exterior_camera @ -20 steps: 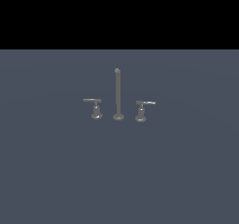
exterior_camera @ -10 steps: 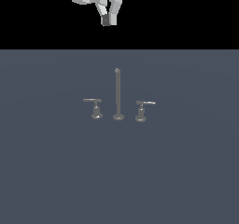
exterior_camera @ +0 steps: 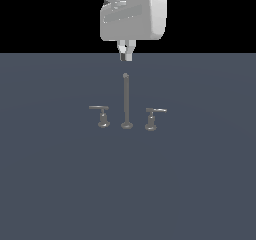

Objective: Turn on the faucet by rotating a designated handle.

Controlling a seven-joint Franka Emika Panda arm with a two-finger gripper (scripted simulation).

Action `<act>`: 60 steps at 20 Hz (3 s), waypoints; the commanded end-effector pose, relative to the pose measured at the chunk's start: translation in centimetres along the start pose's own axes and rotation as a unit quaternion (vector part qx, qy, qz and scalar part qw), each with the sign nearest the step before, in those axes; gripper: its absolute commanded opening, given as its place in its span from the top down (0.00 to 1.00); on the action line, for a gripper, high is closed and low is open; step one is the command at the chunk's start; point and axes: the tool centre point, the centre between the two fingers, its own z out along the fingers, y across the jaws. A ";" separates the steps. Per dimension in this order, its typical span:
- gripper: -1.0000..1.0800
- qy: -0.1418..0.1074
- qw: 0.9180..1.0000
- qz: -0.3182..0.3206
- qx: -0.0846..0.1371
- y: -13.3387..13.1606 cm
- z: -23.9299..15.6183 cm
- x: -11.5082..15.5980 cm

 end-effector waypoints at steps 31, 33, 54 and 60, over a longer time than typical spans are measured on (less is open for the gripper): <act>1.00 0.000 0.932 0.362 -0.013 -1.3 18.9 17.1; 1.00 0.000 0.930 0.367 -0.013 -1.3 19.1 17.4; 1.00 0.000 0.930 0.367 -0.008 1.8 19.2 16.6; 1.00 0.000 0.930 0.369 -0.010 3.1 19.1 15.2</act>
